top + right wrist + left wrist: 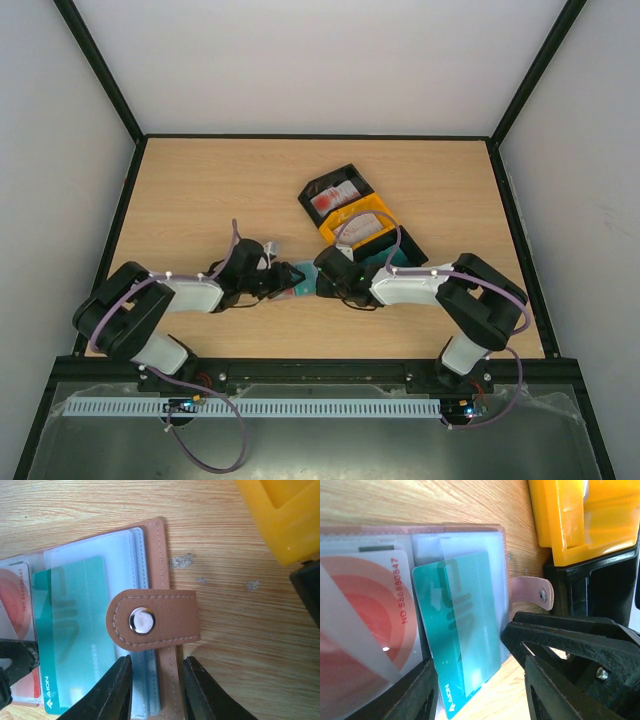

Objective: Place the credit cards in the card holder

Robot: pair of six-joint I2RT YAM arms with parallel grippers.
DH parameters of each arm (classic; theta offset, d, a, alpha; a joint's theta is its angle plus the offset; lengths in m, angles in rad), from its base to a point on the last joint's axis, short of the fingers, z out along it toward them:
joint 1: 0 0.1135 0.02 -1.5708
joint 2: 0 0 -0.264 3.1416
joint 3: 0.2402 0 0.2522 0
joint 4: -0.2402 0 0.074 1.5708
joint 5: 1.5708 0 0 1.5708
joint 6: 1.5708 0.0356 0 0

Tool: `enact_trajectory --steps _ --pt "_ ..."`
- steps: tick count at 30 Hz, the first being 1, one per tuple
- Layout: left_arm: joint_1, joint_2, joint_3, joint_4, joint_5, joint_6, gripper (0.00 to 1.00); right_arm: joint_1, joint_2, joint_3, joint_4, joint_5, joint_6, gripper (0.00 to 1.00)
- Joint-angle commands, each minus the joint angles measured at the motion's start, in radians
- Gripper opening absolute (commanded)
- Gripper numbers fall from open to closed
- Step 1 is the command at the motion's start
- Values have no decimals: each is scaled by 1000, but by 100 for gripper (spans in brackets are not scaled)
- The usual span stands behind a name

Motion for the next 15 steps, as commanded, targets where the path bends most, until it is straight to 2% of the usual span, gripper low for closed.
enact_trajectory --steps 1,10,15 --pt "-5 39 36 -13 -3 24 48 -8 -6 -23 -4 -24 -3 27" --pt "-4 119 54 26 35 33 48 -10 -4 -22 15 -46 -5 29" --pt "-10 122 67 32 45 37 43 -24 -32 -38 44 -61 6 31"
